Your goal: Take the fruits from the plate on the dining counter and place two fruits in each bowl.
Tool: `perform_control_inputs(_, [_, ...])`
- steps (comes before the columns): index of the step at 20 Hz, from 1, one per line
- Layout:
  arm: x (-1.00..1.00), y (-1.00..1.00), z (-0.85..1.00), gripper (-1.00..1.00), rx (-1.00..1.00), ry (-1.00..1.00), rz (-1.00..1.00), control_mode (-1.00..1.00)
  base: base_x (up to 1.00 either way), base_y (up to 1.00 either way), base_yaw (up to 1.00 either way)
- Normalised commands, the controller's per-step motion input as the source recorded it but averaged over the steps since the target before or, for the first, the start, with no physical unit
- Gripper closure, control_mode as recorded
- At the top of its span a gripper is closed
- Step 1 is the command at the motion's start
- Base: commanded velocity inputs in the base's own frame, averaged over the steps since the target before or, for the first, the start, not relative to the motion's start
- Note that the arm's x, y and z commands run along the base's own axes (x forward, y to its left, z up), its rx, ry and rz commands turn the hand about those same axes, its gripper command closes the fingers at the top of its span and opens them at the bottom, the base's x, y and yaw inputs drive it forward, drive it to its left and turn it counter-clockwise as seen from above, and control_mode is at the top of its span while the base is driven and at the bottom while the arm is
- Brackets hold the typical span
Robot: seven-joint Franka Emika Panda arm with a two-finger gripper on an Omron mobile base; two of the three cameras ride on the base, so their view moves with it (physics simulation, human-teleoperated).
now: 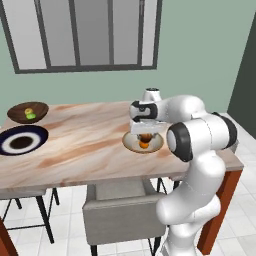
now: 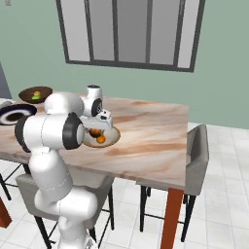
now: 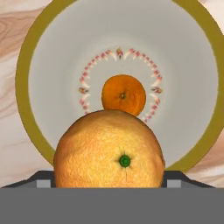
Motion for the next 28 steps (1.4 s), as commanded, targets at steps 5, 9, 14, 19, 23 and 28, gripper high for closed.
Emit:
perform_control_inputs(5, [0.16, 0.18, 0.1, 1.0, 0.0, -0.03, 0.01, -1.0, 0.0, 0.0, 0.0])
perform_control_inputs(9, [0.0, 0.03, 0.13, 1.0, 0.0, 0.0, 0.05, -1.0, 0.0, 0.0, 0.0])
perform_control_inputs(14, [0.04, 0.0, -0.26, 1.0, 0.0, 0.0, 0.03, -1.0, 0.0, 0.0, 0.0])
perform_control_inputs(19, [0.0, 0.07, -0.42, 1.0, 0.0, 0.0, 0.03, -1.0, 0.0, 0.0, 0.0])
perform_control_inputs(23, [0.01, 0.12, -0.05, 1.0, 0.0, 0.0, 0.04, -1.0, 0.0, 0.0, 0.0])
perform_control_inputs(28, [0.08, 0.08, 0.0, 1.0, 0.0, 0.0, 0.03, -1.0, 0.0, 0.0, 0.0])
